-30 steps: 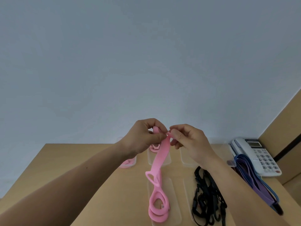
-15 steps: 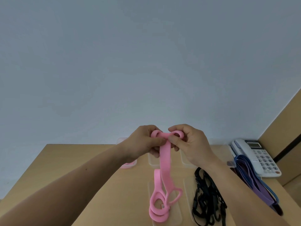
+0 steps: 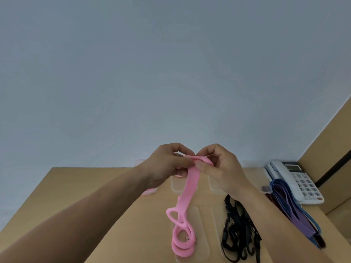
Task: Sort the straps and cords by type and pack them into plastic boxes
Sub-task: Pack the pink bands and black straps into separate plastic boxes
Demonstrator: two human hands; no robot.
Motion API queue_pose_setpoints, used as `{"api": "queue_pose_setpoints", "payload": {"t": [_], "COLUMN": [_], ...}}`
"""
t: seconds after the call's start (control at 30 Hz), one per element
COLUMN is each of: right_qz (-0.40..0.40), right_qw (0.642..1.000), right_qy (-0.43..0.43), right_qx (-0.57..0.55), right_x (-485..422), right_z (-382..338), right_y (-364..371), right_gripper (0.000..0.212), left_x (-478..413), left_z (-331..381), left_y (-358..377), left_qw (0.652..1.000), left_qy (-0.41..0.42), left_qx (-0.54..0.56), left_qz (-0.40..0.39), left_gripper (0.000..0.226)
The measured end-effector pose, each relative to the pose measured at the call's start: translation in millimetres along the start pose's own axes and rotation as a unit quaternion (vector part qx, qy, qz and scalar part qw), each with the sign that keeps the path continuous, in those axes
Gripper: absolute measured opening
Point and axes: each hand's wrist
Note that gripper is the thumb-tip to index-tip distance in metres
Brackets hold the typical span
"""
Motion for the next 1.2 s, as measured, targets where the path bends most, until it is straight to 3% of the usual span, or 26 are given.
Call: {"api": "queue_pose_setpoints", "payload": {"t": [0.1,0.23,0.37,0.5,0.67,0.87,1.03,1.2], "right_qz": [0.000,0.006,0.007,0.009,0.031,0.028,0.029,-0.002], "right_qw": [0.999,0.999,1.000,1.000,0.999,0.998,0.999,0.995], "right_qy": [0.027,0.035,0.018,0.004,-0.018,-0.051,0.010,0.048], "right_qx": [-0.044,-0.012,0.010,0.026,0.028,0.035,-0.033,-0.082], "right_x": [-1.2,-3.1,-1.0,0.7,-0.5,-0.9,-4.2,-4.4], "right_z": [-2.2,-2.2,-0.7,2.4,5.4,7.2,9.4,4.6], "right_y": [-2.7,-7.2,-12.0,-12.4,-6.8,-1.5,-2.4,-4.1], "right_gripper": [0.014,0.010,0.017,0.021,0.031,0.025,0.033,0.033], "left_x": [-1.6,-1.1,-2.0,-1.4,-3.8,-5.8,-7.8,-7.1], "left_z": [-0.1,-2.5,-4.8,-1.5,1.8,5.7,3.0,2.8], "left_y": [0.0,-1.2,-3.6,-2.7,-1.7,-2.1,-1.4,-1.3], "left_qw": [0.999,0.996,0.996,0.995,0.998,0.998,1.000,0.994], "left_qy": [0.047,0.075,0.046,0.023,-0.005,-0.019,0.023,0.097], "left_qx": [-0.025,-0.054,-0.069,-0.089,-0.040,-0.005,0.010,-0.057], "left_qz": [0.011,-0.010,-0.026,-0.031,-0.041,-0.059,-0.018,0.005], "left_gripper": [0.015,0.021,0.039,0.025,0.028,0.023,0.018,0.018]}}
Point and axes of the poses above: each hand's wrist, its own x-axis away from the middle knuckle, its own y-axis out of the palm, z = x × y, and after that the axes turned 1 degree about -z, right-handed
